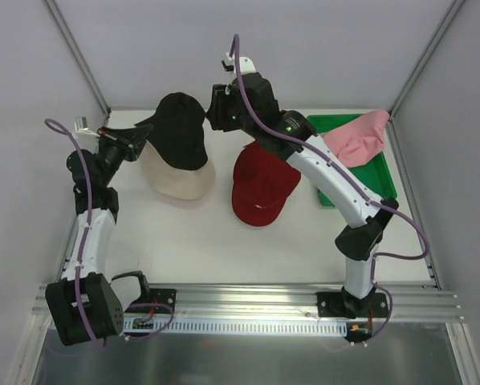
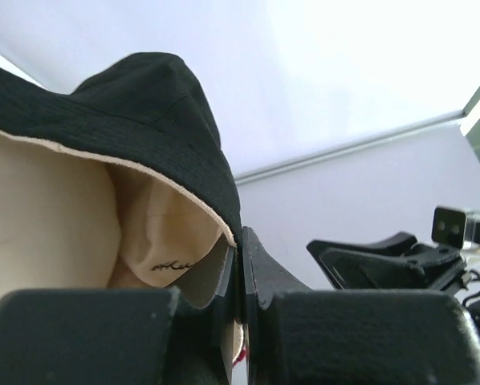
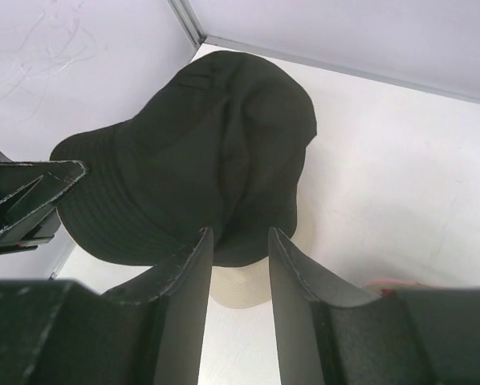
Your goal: Stack the hats
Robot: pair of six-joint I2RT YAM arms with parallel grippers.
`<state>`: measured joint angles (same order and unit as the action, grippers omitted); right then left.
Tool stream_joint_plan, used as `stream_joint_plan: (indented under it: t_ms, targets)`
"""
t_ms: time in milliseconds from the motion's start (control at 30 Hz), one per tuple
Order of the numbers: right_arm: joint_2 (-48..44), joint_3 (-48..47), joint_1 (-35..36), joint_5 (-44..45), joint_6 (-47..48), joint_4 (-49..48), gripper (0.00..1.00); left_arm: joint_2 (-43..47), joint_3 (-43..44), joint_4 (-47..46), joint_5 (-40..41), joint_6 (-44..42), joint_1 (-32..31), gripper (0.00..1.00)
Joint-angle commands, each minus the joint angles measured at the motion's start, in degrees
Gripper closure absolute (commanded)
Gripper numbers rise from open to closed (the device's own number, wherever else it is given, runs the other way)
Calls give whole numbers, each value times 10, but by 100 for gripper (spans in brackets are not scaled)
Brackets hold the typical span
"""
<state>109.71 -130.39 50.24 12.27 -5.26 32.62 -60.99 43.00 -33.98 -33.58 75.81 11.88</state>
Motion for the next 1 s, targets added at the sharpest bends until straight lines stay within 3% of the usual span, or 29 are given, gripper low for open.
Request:
stream_joint_plan:
  t_ms: [0,267,500,967]
  targets:
    - [-37,15,2,14,11,-20,62,-8,-23,-102,-25,36,25,100]
    - [-36,50,-3,-6,10,-20,61,-25,-125,-214,-58,55,69,100]
    - [-17,51,-18,-66,-10,-18,59,-25,-208,-253,-73,29,81,100]
    - [33,29,-53,-201,-51,-11,51,-47,-297,-234,-50,-23,97,100]
